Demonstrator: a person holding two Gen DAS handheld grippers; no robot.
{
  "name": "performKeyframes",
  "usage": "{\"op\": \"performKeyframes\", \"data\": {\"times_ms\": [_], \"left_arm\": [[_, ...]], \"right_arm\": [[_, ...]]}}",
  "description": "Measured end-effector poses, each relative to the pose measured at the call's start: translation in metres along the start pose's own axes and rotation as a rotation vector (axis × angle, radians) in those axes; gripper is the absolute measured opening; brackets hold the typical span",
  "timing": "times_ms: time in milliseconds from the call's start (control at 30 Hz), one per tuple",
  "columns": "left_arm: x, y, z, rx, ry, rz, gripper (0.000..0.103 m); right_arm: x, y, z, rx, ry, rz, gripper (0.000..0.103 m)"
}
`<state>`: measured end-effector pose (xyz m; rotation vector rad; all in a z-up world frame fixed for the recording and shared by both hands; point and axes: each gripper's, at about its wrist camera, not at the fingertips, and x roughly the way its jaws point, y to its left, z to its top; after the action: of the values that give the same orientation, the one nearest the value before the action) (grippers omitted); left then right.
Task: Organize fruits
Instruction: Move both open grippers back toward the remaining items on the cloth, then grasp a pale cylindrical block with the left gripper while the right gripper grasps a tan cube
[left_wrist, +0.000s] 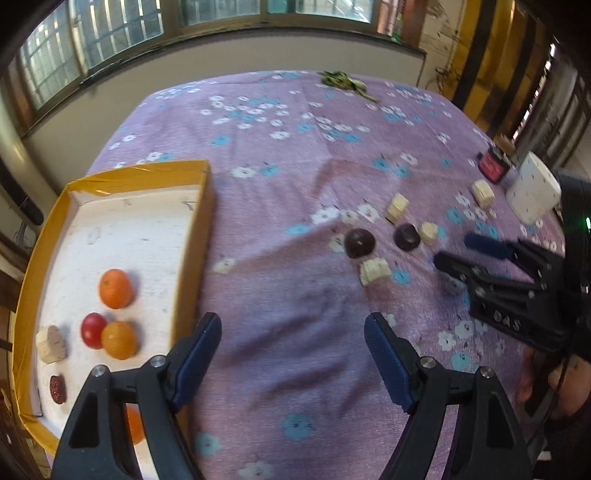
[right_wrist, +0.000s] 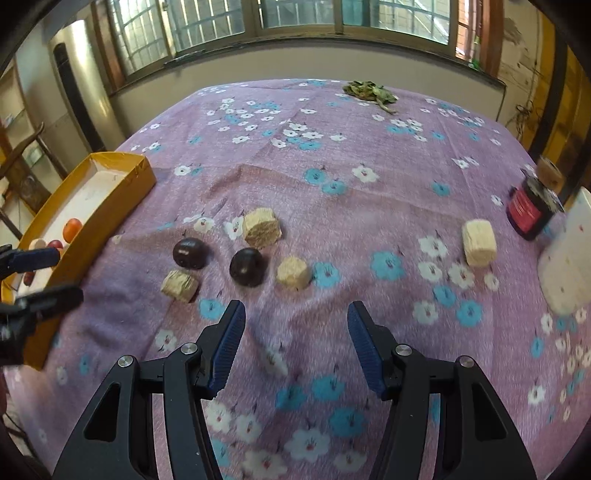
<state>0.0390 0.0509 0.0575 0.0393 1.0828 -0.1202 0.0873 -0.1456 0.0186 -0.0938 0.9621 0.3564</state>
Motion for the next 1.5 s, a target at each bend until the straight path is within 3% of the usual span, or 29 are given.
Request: {"op": "performKeyframes", "data": {"times_ms": [100, 300, 533, 767, 867, 1200, 1333, 1433, 1500], "left_arm": [[0.007, -0.007, 0.000, 0.016, 0.025, -0.001, 0.082], [0.013, -0.014, -0.001, 0.017, 0.045, -0.007, 0.082], [0.023, -0.022, 0.001, 0.006, 0.077, -0.028, 0.082], [0.029, -0.030, 0.003, 0.016, 0.094, -0.019, 0.082], [0.033, -0.030, 0.005, -0.006, 0.103, -0.024, 0.082], [0.047, -0.037, 0.021, -0.029, 0.057, -0.036, 0.081], [0.061, -0.041, 0.026, -0.058, 0.069, -0.083, 0.065], [0.060, -0.048, 0.027, -0.020, 0.023, -0.051, 0.045], [0.059, -0.050, 0.027, -0.011, 0.014, -0.068, 0.034]], "right_arm": [[0.011, -0.007, 0.010, 0.007, 0.000, 0.038, 0.052], [0.021, -0.007, 0.012, -0.069, 0.013, 0.073, 0.032], [0.024, -0.007, 0.016, -0.116, 0.027, 0.146, 0.030], [0.024, -0.004, 0.015, -0.179, 0.023, 0.144, 0.030], [0.024, 0.000, 0.015, -0.220, 0.032, 0.132, 0.023], [-0.003, -0.022, -0.007, -0.097, 0.038, 0.126, 0.023], [-0.009, -0.027, -0.018, -0.064, 0.046, 0.117, 0.024], [-0.015, -0.028, -0.024, -0.052, 0.038, 0.104, 0.024], [-0.019, -0.028, -0.027, -0.046, 0.031, 0.099, 0.024]]}}
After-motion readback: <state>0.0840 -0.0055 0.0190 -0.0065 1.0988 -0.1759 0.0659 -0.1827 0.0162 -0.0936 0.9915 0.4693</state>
